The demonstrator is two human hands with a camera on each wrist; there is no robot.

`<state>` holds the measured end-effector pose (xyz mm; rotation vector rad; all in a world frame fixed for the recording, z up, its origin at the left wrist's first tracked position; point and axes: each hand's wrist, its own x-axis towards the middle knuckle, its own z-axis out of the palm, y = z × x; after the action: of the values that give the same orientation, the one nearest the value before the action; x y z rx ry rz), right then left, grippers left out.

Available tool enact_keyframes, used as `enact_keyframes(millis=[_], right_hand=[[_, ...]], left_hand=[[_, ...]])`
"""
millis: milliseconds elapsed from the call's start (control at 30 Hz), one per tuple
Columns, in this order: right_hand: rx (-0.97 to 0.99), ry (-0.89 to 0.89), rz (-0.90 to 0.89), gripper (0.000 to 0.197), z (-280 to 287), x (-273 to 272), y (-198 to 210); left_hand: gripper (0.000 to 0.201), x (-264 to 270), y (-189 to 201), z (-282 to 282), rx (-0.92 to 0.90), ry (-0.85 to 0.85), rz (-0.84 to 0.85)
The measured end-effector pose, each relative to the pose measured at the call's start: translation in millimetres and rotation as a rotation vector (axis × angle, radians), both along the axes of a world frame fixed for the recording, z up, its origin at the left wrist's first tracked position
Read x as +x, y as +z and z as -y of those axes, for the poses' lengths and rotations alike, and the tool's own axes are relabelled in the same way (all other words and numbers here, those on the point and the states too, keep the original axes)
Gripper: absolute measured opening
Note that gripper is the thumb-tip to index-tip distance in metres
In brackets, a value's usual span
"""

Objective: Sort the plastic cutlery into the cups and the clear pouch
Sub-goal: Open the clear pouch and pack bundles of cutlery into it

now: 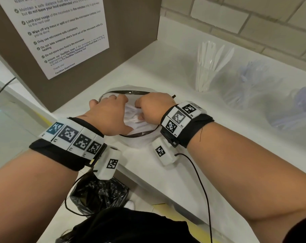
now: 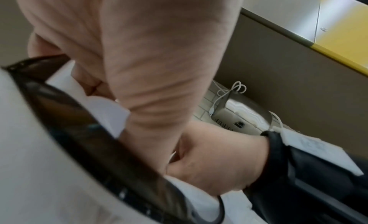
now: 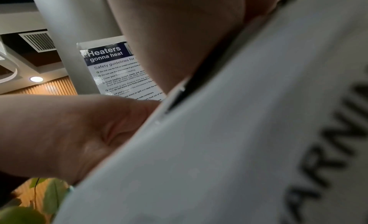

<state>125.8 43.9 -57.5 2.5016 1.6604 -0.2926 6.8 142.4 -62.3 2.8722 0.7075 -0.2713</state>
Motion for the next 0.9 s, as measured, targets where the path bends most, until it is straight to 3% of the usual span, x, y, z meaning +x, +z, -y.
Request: enact_keyframes(millis=[100,200,367,533,633,800,900], right_hand=[[0.009,-0.009,0.012,0.008,1.2,1.3,-0.8],[0.01,0.007,-0.029,0.009,6.1,3.6,2.4],[-0.037,0.097,-0.06,0.034,12.8,3.3,1.7],[0.032,0.062,0.052,0.016,10.1,-6.0,-2.0],[0.055,0.077,0.11,0.015,8.1,-8.5,-1.1],[0.118,0.07,0.091,0.008,9.8,-7.0,-8.5],[0.149,0.065,0.033,0.017,12.9,-3.6,-12.4]], left_hand=[[0.082,1.0,3.8,-1.3,0.02,-0.002,-0.042],[0.061,0.4,7.9,0.1,0.024,-0.01,-0.061],[0.038,2.6,9.4,5.4,0.015,-0.012,-0.094],[0.033,4.6,2.6,5.5,-0.005,-0.043,-0.061],[0.04,0.5,1.2,0.8,-0.073,-0.048,-0.022],[0.072,-0.1,-4.3,-2.3,-0.098,-0.007,-0.01],[0.072,-1.1,-2.0,-7.6,-0.122,0.03,0.041]])
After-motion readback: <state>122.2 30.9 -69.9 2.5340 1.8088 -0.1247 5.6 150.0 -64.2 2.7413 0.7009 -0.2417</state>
